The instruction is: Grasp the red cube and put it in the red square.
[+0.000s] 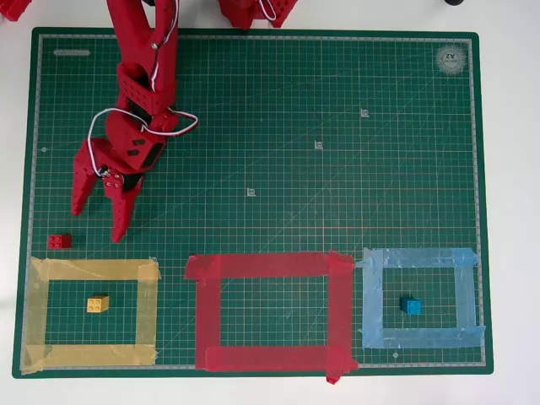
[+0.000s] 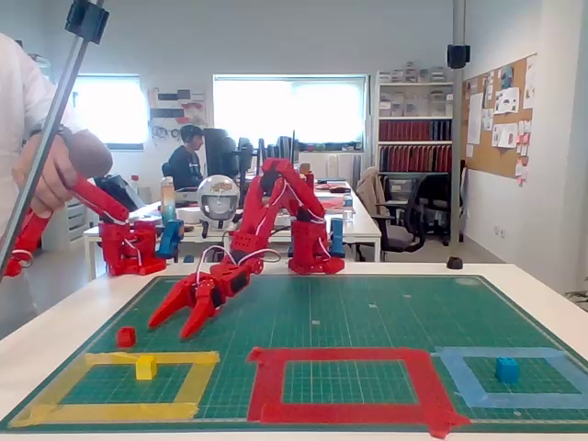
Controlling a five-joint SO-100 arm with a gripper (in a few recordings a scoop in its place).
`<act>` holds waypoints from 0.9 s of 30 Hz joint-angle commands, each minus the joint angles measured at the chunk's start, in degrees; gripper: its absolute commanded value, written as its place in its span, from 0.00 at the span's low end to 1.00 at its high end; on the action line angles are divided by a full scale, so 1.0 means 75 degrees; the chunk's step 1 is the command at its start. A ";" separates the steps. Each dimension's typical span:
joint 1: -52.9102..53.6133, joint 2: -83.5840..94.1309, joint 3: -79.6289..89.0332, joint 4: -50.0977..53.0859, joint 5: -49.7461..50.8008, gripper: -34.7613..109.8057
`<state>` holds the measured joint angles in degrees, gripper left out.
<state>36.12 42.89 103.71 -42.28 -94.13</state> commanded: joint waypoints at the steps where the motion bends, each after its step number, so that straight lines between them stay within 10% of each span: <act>1: 0.0141 -0.0293 -0.1066 -0.0352 -0.0129 0.48; 27: 0.0492 -0.2004 -0.3410 -0.0211 -0.0070 0.48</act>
<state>37.97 27.86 81.74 -42.89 -93.52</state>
